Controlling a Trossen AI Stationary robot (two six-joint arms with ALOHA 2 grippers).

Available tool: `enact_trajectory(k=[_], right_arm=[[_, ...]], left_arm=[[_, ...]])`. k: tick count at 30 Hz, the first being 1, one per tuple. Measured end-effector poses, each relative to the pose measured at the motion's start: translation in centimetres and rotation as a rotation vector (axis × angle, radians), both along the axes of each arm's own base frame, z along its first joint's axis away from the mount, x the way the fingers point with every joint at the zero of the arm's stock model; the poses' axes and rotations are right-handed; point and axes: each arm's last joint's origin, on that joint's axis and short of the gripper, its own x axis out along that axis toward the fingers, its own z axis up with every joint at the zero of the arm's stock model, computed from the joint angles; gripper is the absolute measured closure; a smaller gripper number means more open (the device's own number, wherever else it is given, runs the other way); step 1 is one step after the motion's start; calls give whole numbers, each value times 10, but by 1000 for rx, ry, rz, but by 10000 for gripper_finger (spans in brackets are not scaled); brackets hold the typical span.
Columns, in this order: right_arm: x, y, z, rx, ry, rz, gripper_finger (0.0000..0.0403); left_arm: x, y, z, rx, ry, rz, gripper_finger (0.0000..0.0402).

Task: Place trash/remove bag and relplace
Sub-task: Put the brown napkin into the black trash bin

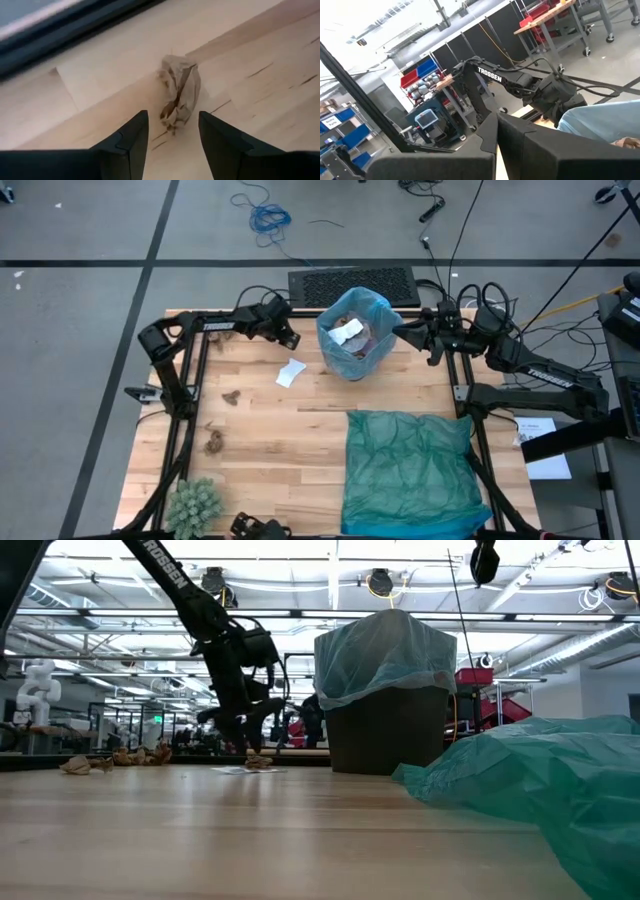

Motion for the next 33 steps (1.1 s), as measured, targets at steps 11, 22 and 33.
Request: enact_trajectory(k=[11, 22, 33], right_arm=[[0, 0, 0, 10, -1, -2, 403], [0, 0, 0, -4, 1, -4, 403], [0, 0, 0, -18, 2, -8, 403]], left_arm=[[3, 4, -33, -172, -4, 40, 323], [-1, -2, 26, -84, -144, -10, 400], [-5, -41, 150, 159, -540, -212, 401]])
